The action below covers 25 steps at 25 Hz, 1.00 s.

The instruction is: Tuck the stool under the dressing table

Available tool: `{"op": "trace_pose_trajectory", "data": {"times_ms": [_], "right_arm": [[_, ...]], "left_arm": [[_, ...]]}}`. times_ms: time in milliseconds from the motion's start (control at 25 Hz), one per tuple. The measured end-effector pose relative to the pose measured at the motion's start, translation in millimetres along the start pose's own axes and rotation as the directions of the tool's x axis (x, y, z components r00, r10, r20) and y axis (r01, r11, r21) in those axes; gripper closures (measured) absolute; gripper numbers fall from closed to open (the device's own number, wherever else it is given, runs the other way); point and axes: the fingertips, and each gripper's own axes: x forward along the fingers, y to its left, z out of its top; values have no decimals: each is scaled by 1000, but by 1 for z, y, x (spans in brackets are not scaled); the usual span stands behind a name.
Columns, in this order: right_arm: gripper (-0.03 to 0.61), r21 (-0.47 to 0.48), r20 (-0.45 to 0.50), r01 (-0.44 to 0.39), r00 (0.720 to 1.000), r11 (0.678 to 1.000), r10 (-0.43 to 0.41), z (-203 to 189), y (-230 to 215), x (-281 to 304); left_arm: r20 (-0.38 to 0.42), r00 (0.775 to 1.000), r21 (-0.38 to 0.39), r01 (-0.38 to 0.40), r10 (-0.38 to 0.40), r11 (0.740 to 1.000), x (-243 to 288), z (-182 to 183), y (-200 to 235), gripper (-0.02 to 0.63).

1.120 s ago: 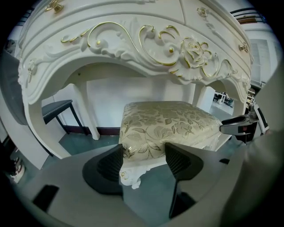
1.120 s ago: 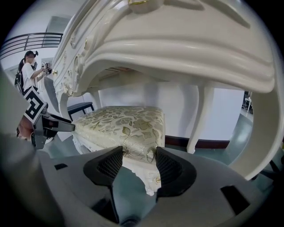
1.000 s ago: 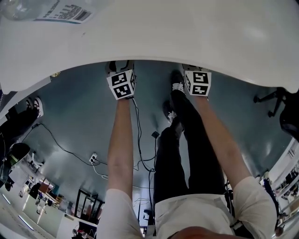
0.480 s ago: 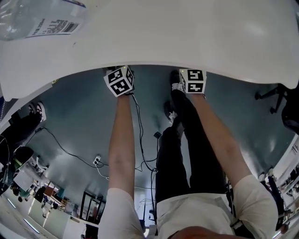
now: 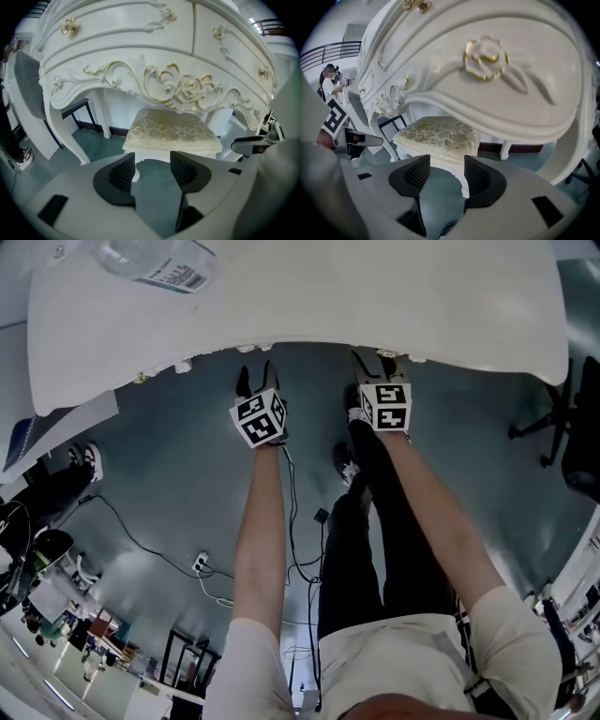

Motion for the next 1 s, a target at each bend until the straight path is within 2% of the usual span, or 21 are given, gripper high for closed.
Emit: {"op": "trace_pose_trajectory", "data": {"times_ms": [200, 400, 640, 1000], "right_arm": [[328, 0, -31, -11, 999, 1000, 11, 21, 24, -48], [328, -3, -64, -25, 998, 1000, 24, 29, 43, -122], [328, -17, -140, -55, 989, 998, 52, 40, 57, -195], [328, -39, -125, -94, 988, 995, 89, 98, 97, -290]], "left_arm": [[-7, 1000, 1, 20, -20, 1000, -61, 21, -13, 368], [-24, 998, 48, 56, -55, 997, -126, 36, -31, 368], [-1, 997, 50, 76, -76, 996, -184, 57, -55, 368], [-8, 996, 21, 84, -84, 996, -295, 67, -83, 364]]}}
